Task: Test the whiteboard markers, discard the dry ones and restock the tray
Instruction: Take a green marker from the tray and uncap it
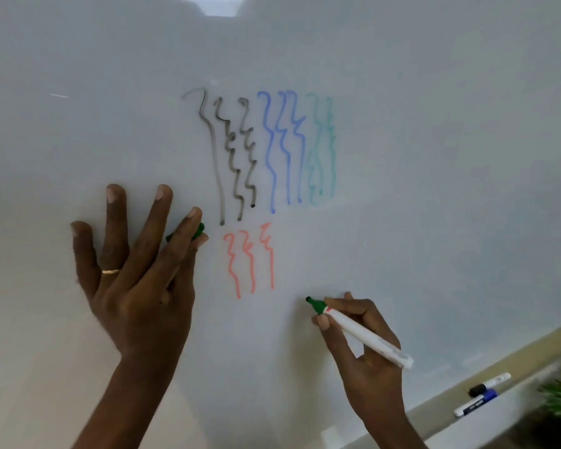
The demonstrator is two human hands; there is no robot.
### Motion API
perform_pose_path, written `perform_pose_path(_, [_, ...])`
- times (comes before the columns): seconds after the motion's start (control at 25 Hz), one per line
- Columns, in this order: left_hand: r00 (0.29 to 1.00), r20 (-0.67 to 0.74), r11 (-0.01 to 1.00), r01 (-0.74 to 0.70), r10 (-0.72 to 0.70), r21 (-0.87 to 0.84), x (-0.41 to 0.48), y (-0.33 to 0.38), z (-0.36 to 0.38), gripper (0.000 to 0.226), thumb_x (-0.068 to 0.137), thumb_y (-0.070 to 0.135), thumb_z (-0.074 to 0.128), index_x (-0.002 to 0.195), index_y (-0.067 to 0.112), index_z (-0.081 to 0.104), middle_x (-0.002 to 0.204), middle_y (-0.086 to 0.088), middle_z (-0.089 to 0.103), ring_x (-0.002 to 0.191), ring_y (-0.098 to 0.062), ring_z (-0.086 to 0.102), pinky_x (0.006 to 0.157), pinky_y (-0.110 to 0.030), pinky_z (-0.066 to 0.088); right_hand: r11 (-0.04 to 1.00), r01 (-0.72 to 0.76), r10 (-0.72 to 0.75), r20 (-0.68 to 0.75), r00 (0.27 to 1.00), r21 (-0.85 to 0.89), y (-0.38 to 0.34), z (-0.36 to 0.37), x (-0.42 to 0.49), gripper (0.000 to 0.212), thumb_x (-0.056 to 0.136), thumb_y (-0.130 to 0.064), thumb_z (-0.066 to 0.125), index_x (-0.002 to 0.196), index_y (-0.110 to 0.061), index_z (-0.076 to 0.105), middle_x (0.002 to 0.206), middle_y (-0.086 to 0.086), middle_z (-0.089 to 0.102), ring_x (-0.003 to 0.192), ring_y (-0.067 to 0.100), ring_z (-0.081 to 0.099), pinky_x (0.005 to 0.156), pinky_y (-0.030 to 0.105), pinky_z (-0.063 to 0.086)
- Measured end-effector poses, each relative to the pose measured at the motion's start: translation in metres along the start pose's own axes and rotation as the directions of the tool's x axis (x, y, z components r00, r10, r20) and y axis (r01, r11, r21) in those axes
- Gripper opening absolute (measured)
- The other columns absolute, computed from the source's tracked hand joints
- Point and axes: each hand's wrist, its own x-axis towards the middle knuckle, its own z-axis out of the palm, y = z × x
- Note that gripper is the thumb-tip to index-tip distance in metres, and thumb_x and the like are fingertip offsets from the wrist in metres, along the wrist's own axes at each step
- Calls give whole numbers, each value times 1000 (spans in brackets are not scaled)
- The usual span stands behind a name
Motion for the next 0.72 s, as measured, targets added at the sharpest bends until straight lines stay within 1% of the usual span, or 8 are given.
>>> perform_pose_path(0.08, [1000, 10, 996, 30, -29, -84, 2, 2, -7, 27, 97, 12, 70, 124, 17, 67, 127, -6, 67, 135, -40, 52, 119, -59, 24, 996, -1, -2, 44, 999, 84, -24, 2, -2, 15, 87, -26, 72, 102, -27, 72, 98, 2, 76, 96, 26, 75, 98, 45, 54])
perform_pose_path(0.16, [997, 50, 965, 67, -56, -254, 3, 7, -19, 22, 95, 8, 72, 116, 12, 69, 113, -1, 70, 121, -30, 62, 117, -54, 33, 983, -31, 12, 110, 994, 181, -42, 2, -6, 22, 86, -26, 68, 108, -24, 71, 102, 9, 76, 94, 30, 75, 86, 36, 57])
perform_pose_path(0.24, [978, 187, 898, 165, -94, -409, 3, 16, -36, 30, 91, 10, 75, 120, 10, 68, 114, 12, 69, 108, -13, 65, 113, -39, 41, 977, -40, 5, 165, 986, 209, -56, 3, -9, 22, 87, -24, 64, 109, -21, 70, 99, 13, 76, 87, 29, 75, 77, 28, 57])
perform_pose_path(0.32, [903, 377, 788, 382, -207, -482, 2, 26, -52, 38, 89, 21, 79, 125, 27, 67, 117, 27, 68, 106, -4, 67, 101, -17, 45, 967, -56, 7, 193, 981, 249, -69, 6, -12, 18, 86, -24, 65, 103, -20, 65, 94, 16, 77, 74, 27, 73, 69, 27, 57])
perform_pose_path(0.36, [845, 467, 712, 496, -263, -497, 1, 30, -59, 41, 86, 25, 81, 122, 38, 66, 114, 27, 71, 106, -1, 69, 93, -10, 46, 960, -74, 20, 197, 980, 270, -76, 9, -13, 17, 84, -25, 68, 99, -21, 62, 91, 17, 77, 68, 26, 71, 65, 28, 57])
perform_pose_path(0.44, [774, 560, 598, 607, -296, -523, -2, 35, -67, 37, 77, 26, 83, 108, 40, 68, 103, 21, 76, 99, -1, 72, 87, -12, 52, 962, -83, 31, 195, 980, 262, -87, 12, -16, 20, 80, -29, 76, 93, -22, 63, 86, 15, 77, 62, 26, 71, 58, 29, 57])
perform_pose_path(0.52, [746, 603, 529, 646, -284, -551, -7, 37, -73, 28, 75, 26, 85, 98, 36, 73, 98, 19, 77, 95, -5, 74, 86, -17, 56, 972, -65, 20, 197, 980, 225, -96, 14, -19, 17, 77, -27, 77, 90, -23, 67, 83, 12, 77, 61, 26, 72, 52, 28, 56])
perform_pose_path(0.72, [715, 656, 386, 691, -243, -610, -13, 32, -86, 26, 78, 26, 85, 100, 34, 76, 97, 15, 78, 96, -12, 76, 87, -21, 57, 979, -88, 53, 183, 982, 185, -109, 18, -27, 32, 71, -52, 85, 89, -28, 73, 82, 12, 77, 54, 31, 69, 50, 27, 54])
